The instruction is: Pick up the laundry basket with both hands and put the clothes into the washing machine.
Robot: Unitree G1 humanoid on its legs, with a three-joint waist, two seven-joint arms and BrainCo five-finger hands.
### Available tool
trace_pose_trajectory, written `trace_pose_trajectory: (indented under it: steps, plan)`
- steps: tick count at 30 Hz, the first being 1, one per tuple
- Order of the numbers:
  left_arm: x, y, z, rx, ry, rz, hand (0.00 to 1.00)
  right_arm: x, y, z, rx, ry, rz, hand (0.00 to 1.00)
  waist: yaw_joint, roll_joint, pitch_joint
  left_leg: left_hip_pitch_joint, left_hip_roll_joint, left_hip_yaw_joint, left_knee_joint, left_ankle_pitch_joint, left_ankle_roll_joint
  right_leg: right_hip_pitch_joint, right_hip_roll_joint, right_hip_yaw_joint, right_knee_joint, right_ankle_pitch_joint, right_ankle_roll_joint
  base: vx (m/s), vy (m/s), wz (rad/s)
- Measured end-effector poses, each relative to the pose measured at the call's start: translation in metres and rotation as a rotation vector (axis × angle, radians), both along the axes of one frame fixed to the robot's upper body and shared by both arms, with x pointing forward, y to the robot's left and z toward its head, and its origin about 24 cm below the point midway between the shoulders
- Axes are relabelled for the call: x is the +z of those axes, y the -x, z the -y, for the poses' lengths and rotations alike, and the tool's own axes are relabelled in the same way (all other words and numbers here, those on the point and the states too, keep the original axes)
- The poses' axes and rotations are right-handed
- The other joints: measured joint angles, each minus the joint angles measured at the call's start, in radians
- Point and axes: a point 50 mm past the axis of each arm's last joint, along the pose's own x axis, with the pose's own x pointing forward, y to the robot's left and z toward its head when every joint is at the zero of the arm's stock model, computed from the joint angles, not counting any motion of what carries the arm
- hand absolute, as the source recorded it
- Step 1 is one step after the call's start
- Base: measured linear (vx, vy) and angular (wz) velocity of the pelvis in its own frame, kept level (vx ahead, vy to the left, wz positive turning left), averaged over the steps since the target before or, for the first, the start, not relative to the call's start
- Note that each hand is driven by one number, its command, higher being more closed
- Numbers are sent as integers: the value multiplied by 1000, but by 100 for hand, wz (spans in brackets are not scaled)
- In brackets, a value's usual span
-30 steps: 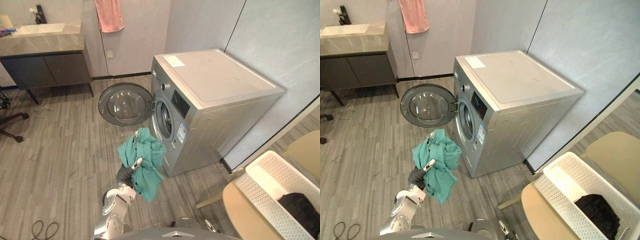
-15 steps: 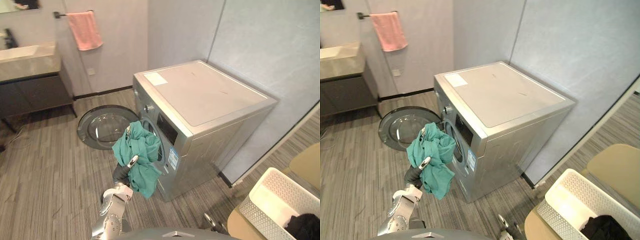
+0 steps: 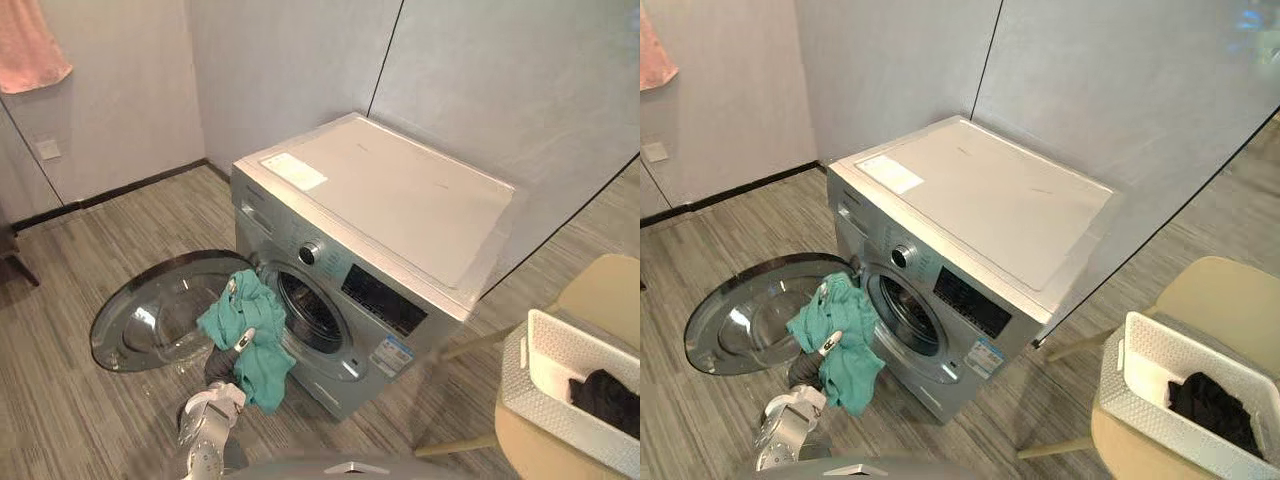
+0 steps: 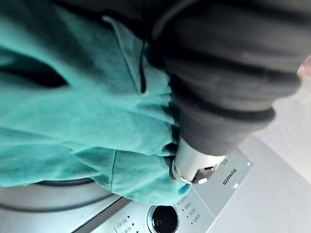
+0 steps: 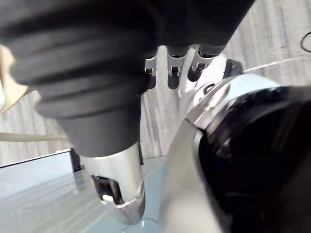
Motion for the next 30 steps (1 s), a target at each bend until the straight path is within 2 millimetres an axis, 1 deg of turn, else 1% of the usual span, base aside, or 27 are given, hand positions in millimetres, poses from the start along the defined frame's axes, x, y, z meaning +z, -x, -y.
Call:
trace_pose_trajectory:
  steps: [1,2,3,4,5,6,7,8,9,10,11,12,13,14,15,16,18,19,21,22,24,25,26,27,28,29,30]
  plan:
    - [0,0,3,-11,4,0,100,1,-3,4,0,9,10,0,2,20,-11,21,-3,46,-18,-6,17,-63,-3,16,41,89,-31,121,369,-81]
    - [0,0,4,-15,4,-1,100,1,-4,6,1,15,17,0,3,27,-15,42,-5,77,-36,-7,30,-96,-8,9,65,141,-53,146,428,-108]
    - [-1,2,3,-13,2,-6,100,2,-8,8,-13,18,35,0,11,49,-10,96,-12,141,-88,-1,56,-153,-23,-21,124,209,-111,113,272,-111]
    - [-2,4,0,4,-3,-12,100,4,-14,10,-5,26,65,0,5,48,-9,156,-15,191,-138,10,75,-224,-16,-87,279,119,-119,100,226,-109]
    - [-3,6,-2,15,-5,-16,100,4,-15,9,-1,24,72,0,1,45,-8,186,-20,215,-161,13,79,-252,-9,-141,349,68,-122,82,140,-103]
    - [-5,10,-3,26,-2,-28,100,4,-16,7,11,19,77,0,1,42,-7,237,-23,261,-195,16,83,-276,18,-258,435,-16,-137,41,75,-84]
    - [-6,11,-2,27,0,-34,100,4,-17,6,23,17,78,0,0,42,-7,258,-24,283,-210,16,84,-278,30,-317,458,-63,-158,42,54,-99]
    - [-7,13,1,31,12,-41,100,5,-19,7,50,20,84,0,-4,46,-7,296,-26,311,-232,14,86,-278,49,-395,473,-132,-158,60,-3,-97]
    - [-7,13,3,32,19,-40,100,5,-20,8,52,22,89,0,-4,45,-4,320,-16,340,-260,11,89,-295,87,-404,480,-205,-136,72,-32,-93]
    - [-6,12,3,31,19,-38,100,6,-21,9,54,25,95,0,-1,45,-1,329,-4,356,-270,13,83,-310,119,-404,482,-242,-133,72,-98,-83]
    - [-5,9,4,24,18,-31,100,6,-23,8,66,27,106,0,-7,43,2,333,17,370,-280,19,71,-330,181,-420,431,-280,-134,18,-137,-40]
    - [-4,4,4,10,7,-18,100,6,-25,1,102,13,113,0,-20,4,8,333,-10,367,-294,30,53,-290,186,-435,246,-248,-159,15,-152,-11]
    - [-6,2,6,-1,4,-26,100,5,-24,1,113,7,110,0,-26,-5,11,339,-21,351,-291,29,47,-269,180,-450,224,-298,-186,103,-212,32]
    - [-9,1,17,-10,37,-50,100,6,-22,3,111,10,111,0,-28,9,23,360,-12,316,-300,47,51,-232,191,-476,205,-284,-188,127,-189,30]
    - [-10,3,24,-8,65,-59,100,8,-21,9,120,31,117,0,-21,31,30,374,5,302,-310,48,43,-210,213,-482,182,-283,-190,134,-169,19]
    - [-10,3,27,-13,71,-58,100,8,-21,12,123,38,117,0,-13,42,29,373,15,300,-297,48,41,-200,221,-485,174,-283,-191,71,-104,1]
    - [-6,1,28,-18,75,-40,100,8,-19,16,121,47,108,0,12,54,44,295,63,271,-75,41,30,-162,243,-480,146,-308,-195,47,-115,-4]
    - [-4,1,28,-16,78,-29,100,9,-18,19,119,54,105,0,29,66,57,202,96,204,138,73,36,-135,259,-476,140,-310,-200,19,-79,-17]
    - [-3,7,23,5,75,-28,100,9,-18,23,127,61,97,0,55,79,61,94,112,80,376,124,43,-113,282,-445,142,-320,-211,50,11,-64]
    - [-4,11,21,14,73,-38,100,9,-21,22,133,59,96,0,66,75,59,53,113,49,448,115,56,-106,286,-424,141,-325,-214,102,103,-74]
    - [-6,14,20,18,72,-48,100,9,-24,22,139,55,96,0,58,70,58,11,137,31,428,92,70,-99,286,-405,122,-321,-196,158,172,-45]
    - [-6,14,20,16,72,-52,100,9,-25,21,134,56,95,0,60,66,58,26,168,26,290,76,80,-101,277,-378,111,-320,-177,153,212,-36]
    - [-6,14,20,15,72,-52,100,9,-25,20,133,56,96,0,60,64,58,35,172,26,248,74,81,-101,275,-371,109,-320,-175,178,296,-44]
    - [-7,15,21,10,72,-56,100,8,-26,20,122,53,100,0,59,60,56,85,172,12,68,74,82,-104,257,-346,108,-322,-157,196,377,-33]
    - [-9,16,25,-5,75,-70,100,8,-23,22,96,56,91,0,54,65,44,135,139,-48,-109,94,55,-116,235,-328,114,-332,-123,203,416,-38]
    - [-11,18,27,-16,75,-79,100,7,-18,24,84,59,74,0,53,71,39,164,120,-78,-178,94,14,-128,224,-314,124,-340,-104,215,473,-28]
    - [-19,20,25,-42,52,-116,100,4,-18,20,70,37,51,0,42,49,31,189,78,-57,-218,67,-73,-137,175,-284,134,-350,-66,216,441,-19]
